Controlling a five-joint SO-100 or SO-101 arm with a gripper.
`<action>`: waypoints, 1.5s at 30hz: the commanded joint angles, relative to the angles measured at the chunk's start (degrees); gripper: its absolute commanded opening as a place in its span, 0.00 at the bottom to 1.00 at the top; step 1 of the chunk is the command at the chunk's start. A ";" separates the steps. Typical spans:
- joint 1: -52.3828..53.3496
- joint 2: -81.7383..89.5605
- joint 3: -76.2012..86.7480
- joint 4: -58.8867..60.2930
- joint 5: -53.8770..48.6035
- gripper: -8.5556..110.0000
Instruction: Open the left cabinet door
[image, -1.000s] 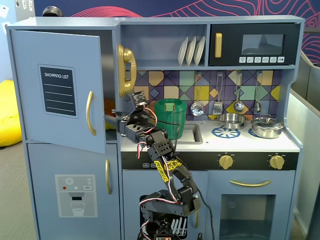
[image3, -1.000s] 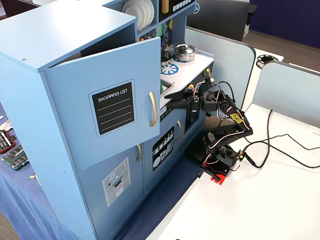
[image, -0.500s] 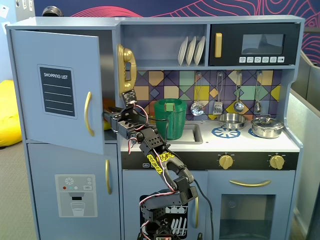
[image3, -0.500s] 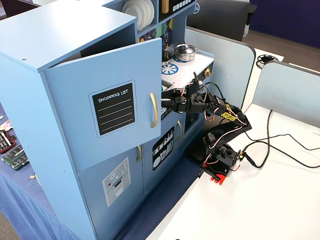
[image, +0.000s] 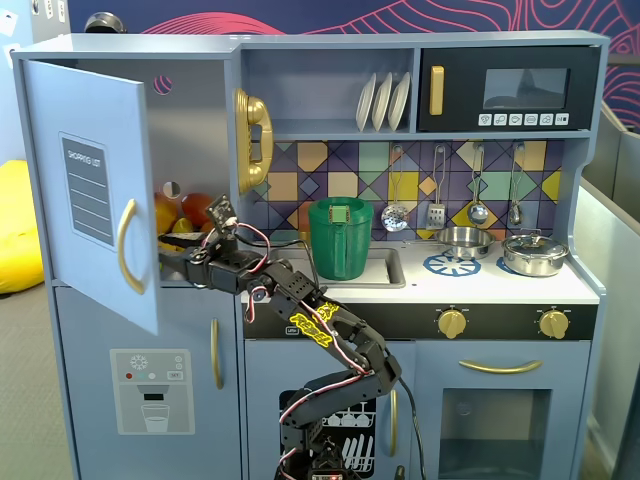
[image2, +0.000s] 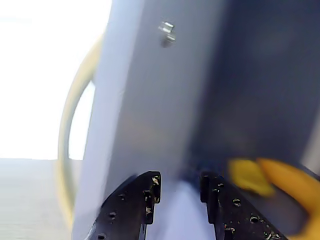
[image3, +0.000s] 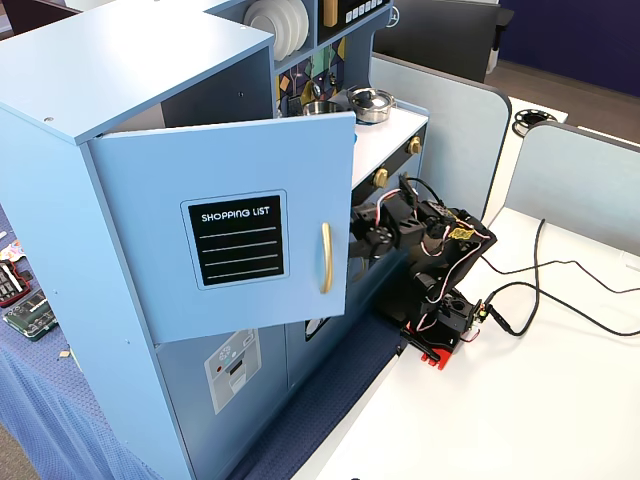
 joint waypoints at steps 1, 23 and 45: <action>-5.45 1.67 -1.14 -0.62 -1.41 0.07; 44.74 10.02 2.81 22.32 33.57 0.07; 65.92 22.85 42.89 56.16 34.37 0.07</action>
